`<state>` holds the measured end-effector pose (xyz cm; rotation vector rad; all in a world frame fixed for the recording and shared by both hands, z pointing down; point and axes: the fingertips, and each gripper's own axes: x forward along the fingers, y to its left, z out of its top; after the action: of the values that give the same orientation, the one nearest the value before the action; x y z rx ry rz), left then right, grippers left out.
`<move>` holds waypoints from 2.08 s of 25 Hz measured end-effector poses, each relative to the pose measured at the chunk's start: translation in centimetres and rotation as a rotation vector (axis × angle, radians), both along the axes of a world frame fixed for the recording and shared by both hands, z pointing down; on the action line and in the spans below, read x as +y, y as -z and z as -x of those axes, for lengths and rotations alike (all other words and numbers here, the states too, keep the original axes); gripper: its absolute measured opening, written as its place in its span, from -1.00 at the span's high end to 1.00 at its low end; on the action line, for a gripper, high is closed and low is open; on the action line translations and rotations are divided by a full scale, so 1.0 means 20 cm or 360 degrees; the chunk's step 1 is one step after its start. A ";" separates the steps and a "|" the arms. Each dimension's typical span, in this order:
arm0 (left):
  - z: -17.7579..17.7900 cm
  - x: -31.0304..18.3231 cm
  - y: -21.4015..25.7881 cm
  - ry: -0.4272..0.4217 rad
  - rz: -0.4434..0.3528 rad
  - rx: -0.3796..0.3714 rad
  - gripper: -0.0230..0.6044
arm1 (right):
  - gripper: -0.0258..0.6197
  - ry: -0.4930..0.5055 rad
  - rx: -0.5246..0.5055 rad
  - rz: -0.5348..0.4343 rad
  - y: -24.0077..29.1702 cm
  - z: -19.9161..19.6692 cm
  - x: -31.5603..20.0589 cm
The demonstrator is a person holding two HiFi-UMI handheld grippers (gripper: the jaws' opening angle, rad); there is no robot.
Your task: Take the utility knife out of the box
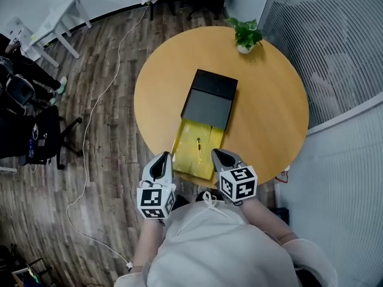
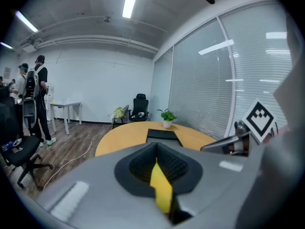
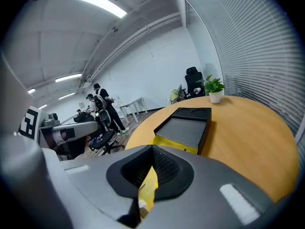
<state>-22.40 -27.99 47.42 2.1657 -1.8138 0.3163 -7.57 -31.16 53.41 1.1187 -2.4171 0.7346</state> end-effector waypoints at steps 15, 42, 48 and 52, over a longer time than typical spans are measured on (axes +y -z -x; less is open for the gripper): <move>0.09 -0.55 -0.11 -0.0586 0.0133 0.0040 0.91 | 0.92 -0.0457 0.0104 0.0221 -0.19 0.13 -0.22; 0.36 -0.62 -0.61 -0.0600 0.0432 0.0209 0.91 | 0.67 -0.0480 0.0768 0.0808 -0.96 0.25 -0.19; 0.39 -0.62 -0.59 -0.0587 0.0420 0.0217 0.91 | 0.72 -0.0381 0.0770 0.0815 -0.95 0.28 -0.19; 0.39 -0.61 -0.53 -0.0613 0.0403 0.0208 0.91 | 0.72 -0.0398 0.0729 0.0826 -0.91 0.30 -0.16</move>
<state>-30.12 -40.12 58.03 2.2783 -1.2079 0.4491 -13.49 -34.30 71.60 1.2105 -1.6038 0.9840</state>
